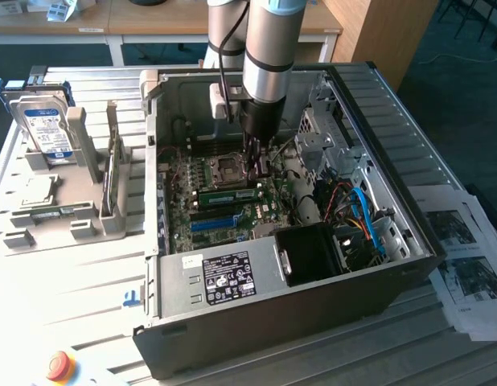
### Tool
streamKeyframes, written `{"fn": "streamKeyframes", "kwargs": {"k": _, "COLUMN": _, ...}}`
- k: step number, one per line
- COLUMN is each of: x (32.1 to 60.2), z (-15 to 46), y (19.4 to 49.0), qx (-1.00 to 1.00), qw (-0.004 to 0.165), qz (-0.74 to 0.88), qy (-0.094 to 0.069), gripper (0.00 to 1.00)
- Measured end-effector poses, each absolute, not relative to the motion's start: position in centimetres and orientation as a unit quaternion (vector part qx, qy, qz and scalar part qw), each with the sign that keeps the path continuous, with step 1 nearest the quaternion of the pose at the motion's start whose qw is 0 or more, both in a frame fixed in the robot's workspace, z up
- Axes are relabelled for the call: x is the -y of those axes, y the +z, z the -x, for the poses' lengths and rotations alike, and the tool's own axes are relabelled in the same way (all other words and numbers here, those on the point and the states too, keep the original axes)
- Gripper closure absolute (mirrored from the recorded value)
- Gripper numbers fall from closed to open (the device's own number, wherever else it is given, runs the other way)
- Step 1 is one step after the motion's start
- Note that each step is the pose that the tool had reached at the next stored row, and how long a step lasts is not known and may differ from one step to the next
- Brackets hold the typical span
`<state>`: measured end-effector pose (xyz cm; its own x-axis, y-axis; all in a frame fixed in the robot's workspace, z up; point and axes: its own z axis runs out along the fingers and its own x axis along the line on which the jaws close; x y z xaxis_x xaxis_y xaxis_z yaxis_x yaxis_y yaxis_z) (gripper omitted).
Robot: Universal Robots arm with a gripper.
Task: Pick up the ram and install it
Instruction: 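Press down the ram until it locks into place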
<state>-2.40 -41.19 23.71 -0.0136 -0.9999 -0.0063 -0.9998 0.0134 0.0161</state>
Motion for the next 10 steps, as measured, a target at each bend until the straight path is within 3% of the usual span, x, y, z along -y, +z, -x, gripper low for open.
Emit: {"fn": "streamKeyframes", "kwargs": {"k": 10, "x": 41.2, "z": 3.6, "y": 23.7, "qx": 0.712, "qw": 0.003, "qz": -0.702, "qy": -0.008, "gripper": 0.90}}
